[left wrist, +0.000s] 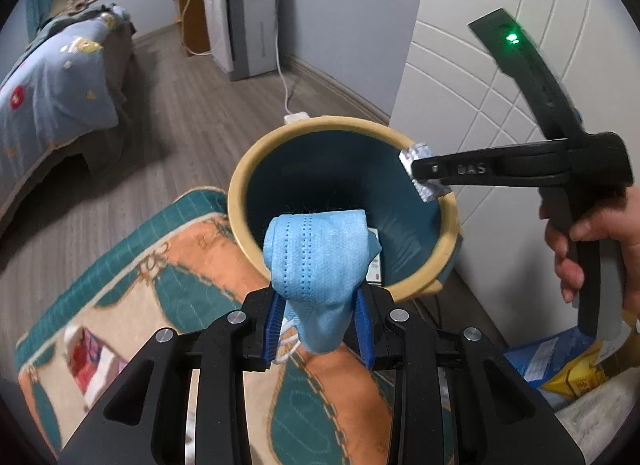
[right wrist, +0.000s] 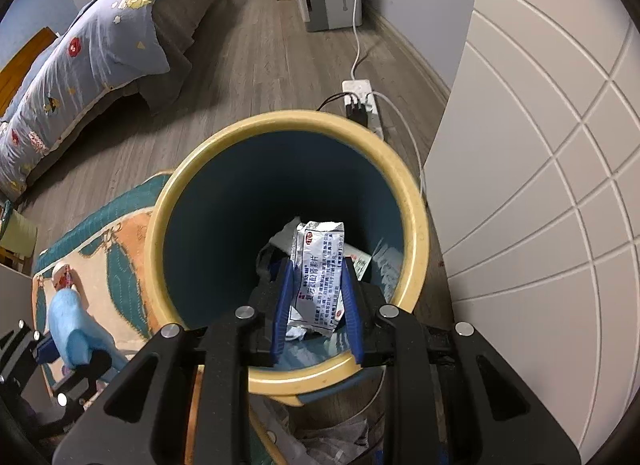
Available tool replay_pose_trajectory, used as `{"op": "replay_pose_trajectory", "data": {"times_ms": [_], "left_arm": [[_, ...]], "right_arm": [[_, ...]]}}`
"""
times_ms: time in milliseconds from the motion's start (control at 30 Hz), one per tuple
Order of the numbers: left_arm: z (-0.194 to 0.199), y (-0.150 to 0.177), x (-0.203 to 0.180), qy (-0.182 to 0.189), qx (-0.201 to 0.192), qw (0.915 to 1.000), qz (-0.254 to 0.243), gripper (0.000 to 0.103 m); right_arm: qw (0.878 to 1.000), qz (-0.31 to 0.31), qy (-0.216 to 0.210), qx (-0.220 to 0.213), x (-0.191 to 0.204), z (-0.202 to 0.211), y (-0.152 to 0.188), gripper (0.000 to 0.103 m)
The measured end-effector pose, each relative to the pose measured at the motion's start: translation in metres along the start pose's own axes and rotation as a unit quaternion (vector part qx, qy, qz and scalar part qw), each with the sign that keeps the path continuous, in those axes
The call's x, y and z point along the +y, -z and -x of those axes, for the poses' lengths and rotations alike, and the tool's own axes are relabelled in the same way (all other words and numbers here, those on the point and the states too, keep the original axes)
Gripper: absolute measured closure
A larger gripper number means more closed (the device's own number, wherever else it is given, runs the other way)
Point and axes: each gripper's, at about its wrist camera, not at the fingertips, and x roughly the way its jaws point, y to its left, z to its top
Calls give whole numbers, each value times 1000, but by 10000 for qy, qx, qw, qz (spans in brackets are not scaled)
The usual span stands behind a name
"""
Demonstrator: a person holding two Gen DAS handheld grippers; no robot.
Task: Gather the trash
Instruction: 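Open both tools over the bin to drop the sachet and mask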
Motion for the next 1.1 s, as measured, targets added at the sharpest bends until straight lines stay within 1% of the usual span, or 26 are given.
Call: {"op": "replay_pose_trajectory", "data": {"times_ms": [100,167,267,333,433,533,567,633,667,700,733,800,900,933,967,1000,1033,1067,1100], "left_arm": [[-8,-8,5,-1,48,10000,30,71],[-15,-16,9,12,68,9999,96,71],[-24,-24,11,-15,39,9999,105,71],[-30,-29,9,-56,-48,9999,94,71],[-41,-31,8,32,-181,9993,312,71],[-56,-31,5,-6,-114,9995,288,69],[-59,-34,5,-49,-114,9996,254,65],[-62,-36,4,-150,-140,9996,206,46],[-62,-36,5,-226,-176,9994,211,30],[-60,-36,5,-292,-246,9990,220,23],[-59,-35,7,-351,-314,9986,238,22],[-60,-34,12,-424,-286,9982,309,16],[-60,-31,20,-477,-288,9976,420,15],[-59,-30,23,-539,-306,9971,436,14],[-58,-29,25,-577,-322,9968,447,9],[-57,-28,26,-601,-354,9965,462,9],[-56,-28,28,-598,-370,9964,478,9],[-56,-27,29,-603,-379,9962,492,9],[-55,-26,29,-601,-388,9962,504,8]], "right_arm": [[9999,-124,33,-79,-9,-2,-3,79],[9997,-208,66,-49,-13,-5,-3,79],[9995,-316,79,-18,-17,-10,-4,79],[9992,-381,76,-8,-19,-12,-4,79],[9988,-488,30,3,-20,-15,-4,79],[9990,-452,36,-8,-17,-16,-3,79],[9991,-427,42,-13,-16,-16,-4,79],[9992,-401,30,-14,-16,-17,-3,79],[9992,-387,28,-11,-15,-17,-3,79],[9993,-361,40,-11,-14,-18,-3,79],[9994,-337,52,-15,-14,-18,-3,79],[9995,-313,50,-45,-13,-19,-4,79],[9993,-344,2,-129,-14,-17,-4,79],[9993,-347,-31,-168,-13,-16,-4,79],[9992,-341,-55,-218,-12,-14,-5,79],[9990,-327,-65,-292,-12,-12,-6,78],[9989,-310,-40,-361,-12,-10,-7,76],[9986,-309,-4,-432,-12,-8,-8,63],[9981,-342,15,-506,-14,-6,-9,54]]}}
